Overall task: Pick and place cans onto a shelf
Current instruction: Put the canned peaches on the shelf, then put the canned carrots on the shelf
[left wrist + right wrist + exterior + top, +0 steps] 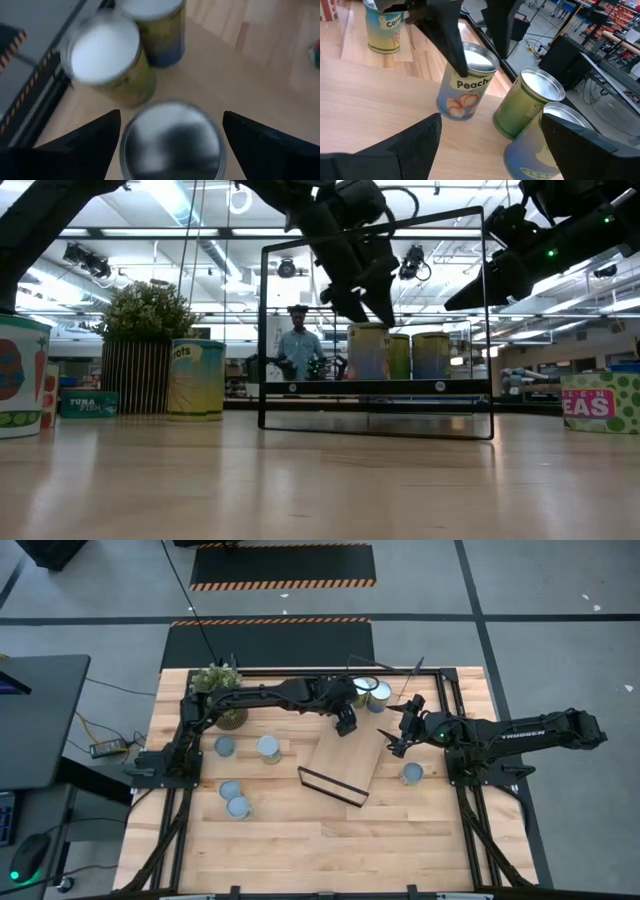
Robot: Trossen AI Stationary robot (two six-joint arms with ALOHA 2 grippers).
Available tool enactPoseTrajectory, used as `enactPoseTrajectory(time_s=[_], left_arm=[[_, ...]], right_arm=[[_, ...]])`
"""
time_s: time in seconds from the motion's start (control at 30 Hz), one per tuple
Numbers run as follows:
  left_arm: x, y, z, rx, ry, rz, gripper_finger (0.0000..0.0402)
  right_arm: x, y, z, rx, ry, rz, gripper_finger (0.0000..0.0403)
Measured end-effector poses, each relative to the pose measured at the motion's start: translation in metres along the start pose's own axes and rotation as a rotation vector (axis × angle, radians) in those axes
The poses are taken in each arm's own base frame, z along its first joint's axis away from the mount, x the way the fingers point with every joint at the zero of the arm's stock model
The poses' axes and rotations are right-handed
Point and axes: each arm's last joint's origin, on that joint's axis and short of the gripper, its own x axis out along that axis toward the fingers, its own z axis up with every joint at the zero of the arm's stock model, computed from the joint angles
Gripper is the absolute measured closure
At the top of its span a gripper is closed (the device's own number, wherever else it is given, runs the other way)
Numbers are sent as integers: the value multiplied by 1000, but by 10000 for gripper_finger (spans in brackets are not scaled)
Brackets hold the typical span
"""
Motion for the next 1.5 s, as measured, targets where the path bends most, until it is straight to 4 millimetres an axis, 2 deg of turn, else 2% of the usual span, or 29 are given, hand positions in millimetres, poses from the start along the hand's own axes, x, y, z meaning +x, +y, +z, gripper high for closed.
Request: enactPoseTrajectory(time_s=[0.2,0.4,0.53,0.67,0.83,1.17,1.37,1.5], left_arm=[[-23,-11,12,122,-100,-19,44],[-49,-24,6,264,-22,-8,45],[-55,-30,-4,372,76,90,45],[-48,-36,-15,476,124,187,45],[-27,-37,-32,513,147,271,45],[-12,-29,-32,455,28,405,45],[-14,-33,-33,468,37,408,45],[-33,-45,-31,492,92,407,45]], right_arm=[[0,0,0,5,4,2,53],[0,1,-1,6,9,11,53],[0,1,-1,27,9,12,53],[0,1,-1,48,10,13,53],[0,1,-2,46,15,18,53],[0,1,-2,46,16,18,53],[0,1,-2,49,17,19,53],[0,1,-2,47,19,18,53]])
